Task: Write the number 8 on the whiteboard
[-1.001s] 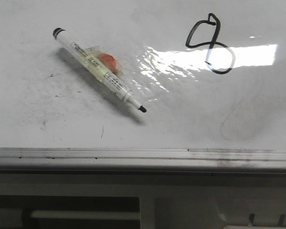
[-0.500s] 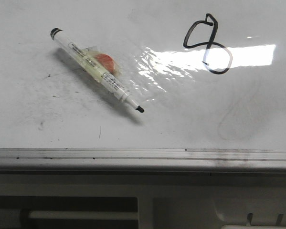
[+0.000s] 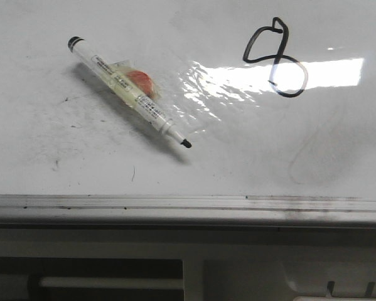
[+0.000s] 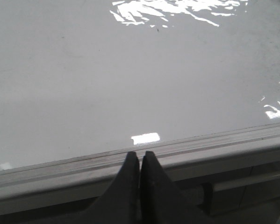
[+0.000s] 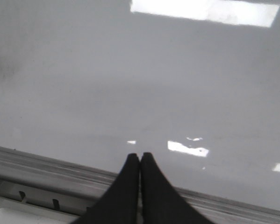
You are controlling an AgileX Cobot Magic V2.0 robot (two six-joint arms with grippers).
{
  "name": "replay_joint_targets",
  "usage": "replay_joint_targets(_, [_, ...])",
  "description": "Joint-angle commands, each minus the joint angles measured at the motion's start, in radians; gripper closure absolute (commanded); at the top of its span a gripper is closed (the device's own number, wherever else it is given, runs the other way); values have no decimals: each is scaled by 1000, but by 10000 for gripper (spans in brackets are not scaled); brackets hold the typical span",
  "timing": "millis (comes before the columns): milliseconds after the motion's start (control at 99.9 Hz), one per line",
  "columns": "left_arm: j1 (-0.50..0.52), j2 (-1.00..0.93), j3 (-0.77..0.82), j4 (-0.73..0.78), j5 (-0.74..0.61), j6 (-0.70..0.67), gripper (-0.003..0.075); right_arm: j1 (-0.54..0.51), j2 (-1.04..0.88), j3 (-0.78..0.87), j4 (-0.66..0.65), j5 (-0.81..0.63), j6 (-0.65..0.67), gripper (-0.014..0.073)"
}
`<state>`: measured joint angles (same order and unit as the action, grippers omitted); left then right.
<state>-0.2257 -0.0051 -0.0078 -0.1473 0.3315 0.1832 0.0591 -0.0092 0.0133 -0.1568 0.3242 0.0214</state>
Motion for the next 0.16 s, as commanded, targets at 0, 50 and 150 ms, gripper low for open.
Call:
replay_joint_targets(0, [0,-27,40,-8,-48,-8,741,-5,-22,10,-11,-18,3,637])
replay_joint_targets(50, [0,-27,40,-8,-48,-8,741,-5,-22,10,-11,-18,3,637])
replay_joint_targets(150, [0,-27,40,-8,-48,-8,741,-5,-22,10,-11,-18,3,637])
